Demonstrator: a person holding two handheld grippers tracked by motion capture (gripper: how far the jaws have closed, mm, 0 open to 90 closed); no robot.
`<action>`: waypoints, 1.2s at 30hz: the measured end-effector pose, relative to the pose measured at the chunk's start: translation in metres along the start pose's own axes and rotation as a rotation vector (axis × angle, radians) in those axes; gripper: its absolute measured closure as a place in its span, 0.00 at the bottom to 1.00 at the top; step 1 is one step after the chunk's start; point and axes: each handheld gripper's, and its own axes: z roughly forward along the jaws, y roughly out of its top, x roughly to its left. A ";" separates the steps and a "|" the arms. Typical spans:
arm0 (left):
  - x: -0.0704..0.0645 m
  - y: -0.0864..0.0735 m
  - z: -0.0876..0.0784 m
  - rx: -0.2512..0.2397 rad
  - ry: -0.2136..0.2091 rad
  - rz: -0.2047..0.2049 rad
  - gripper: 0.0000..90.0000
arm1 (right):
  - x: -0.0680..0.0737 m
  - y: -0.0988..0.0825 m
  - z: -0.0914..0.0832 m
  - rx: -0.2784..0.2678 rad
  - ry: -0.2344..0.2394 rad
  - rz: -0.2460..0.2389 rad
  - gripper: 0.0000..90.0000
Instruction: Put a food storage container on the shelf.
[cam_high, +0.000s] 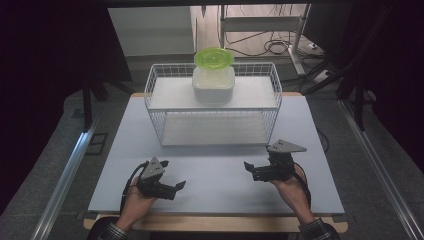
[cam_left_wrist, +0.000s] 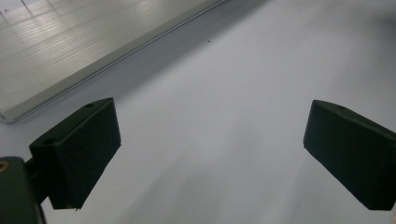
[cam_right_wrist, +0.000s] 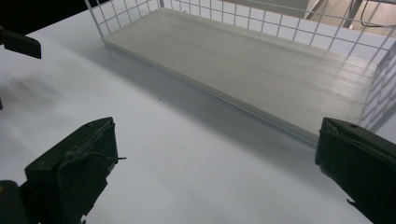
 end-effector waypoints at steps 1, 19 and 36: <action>0.000 0.000 0.000 0.000 0.000 0.000 0.04 | -0.001 -0.002 0.000 0.001 -0.004 0.003 0.00; -0.001 -0.001 0.002 0.015 0.001 0.003 0.04 | -0.019 -0.027 -0.001 0.059 -0.039 0.019 0.00; 0.000 -0.002 0.005 0.040 0.002 0.000 0.04 | -0.030 -0.040 0.009 0.111 -0.048 0.050 0.00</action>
